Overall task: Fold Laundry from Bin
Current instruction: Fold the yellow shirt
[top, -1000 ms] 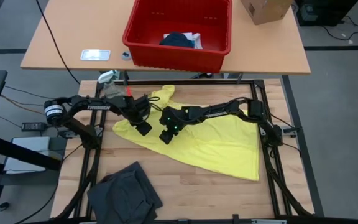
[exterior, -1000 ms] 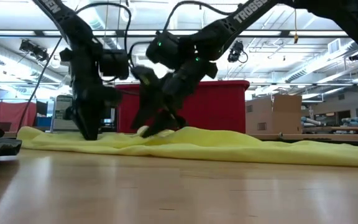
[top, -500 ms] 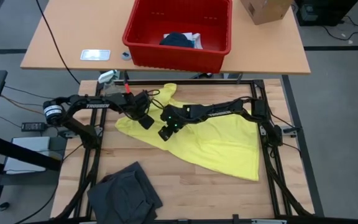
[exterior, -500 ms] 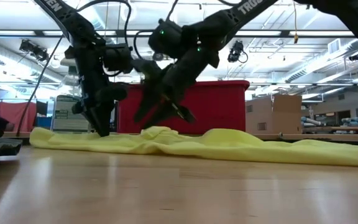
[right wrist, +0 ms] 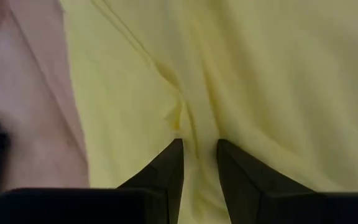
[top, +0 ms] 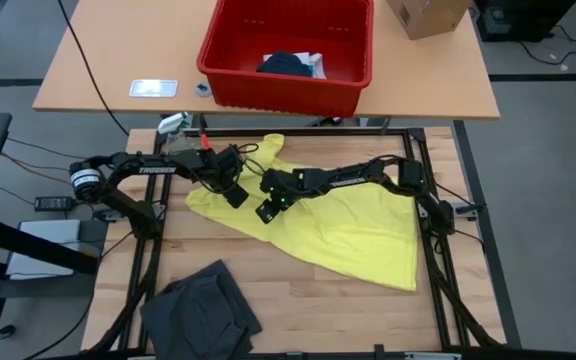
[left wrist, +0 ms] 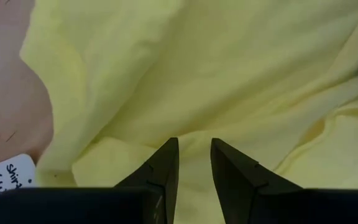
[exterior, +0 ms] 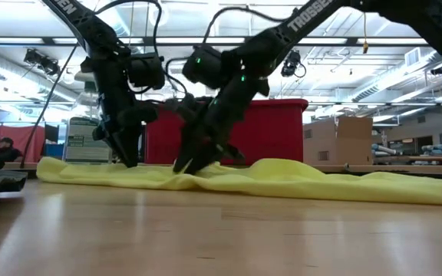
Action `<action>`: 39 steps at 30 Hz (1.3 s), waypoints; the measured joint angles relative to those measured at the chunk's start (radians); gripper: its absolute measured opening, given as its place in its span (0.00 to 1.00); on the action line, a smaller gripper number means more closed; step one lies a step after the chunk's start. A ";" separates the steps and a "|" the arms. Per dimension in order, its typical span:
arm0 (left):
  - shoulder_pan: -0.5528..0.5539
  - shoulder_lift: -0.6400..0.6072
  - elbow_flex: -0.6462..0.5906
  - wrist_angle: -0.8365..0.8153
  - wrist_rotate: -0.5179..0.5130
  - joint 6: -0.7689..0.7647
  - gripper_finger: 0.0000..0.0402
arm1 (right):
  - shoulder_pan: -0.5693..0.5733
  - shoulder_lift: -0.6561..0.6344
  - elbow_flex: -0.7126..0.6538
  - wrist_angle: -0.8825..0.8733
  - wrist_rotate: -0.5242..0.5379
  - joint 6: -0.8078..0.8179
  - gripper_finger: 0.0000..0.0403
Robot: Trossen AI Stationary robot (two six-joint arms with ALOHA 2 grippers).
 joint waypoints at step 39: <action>-0.003 0.000 0.000 -0.048 0.108 0.019 0.24 | 0.127 0.019 0.017 0.127 0.327 -0.645 0.36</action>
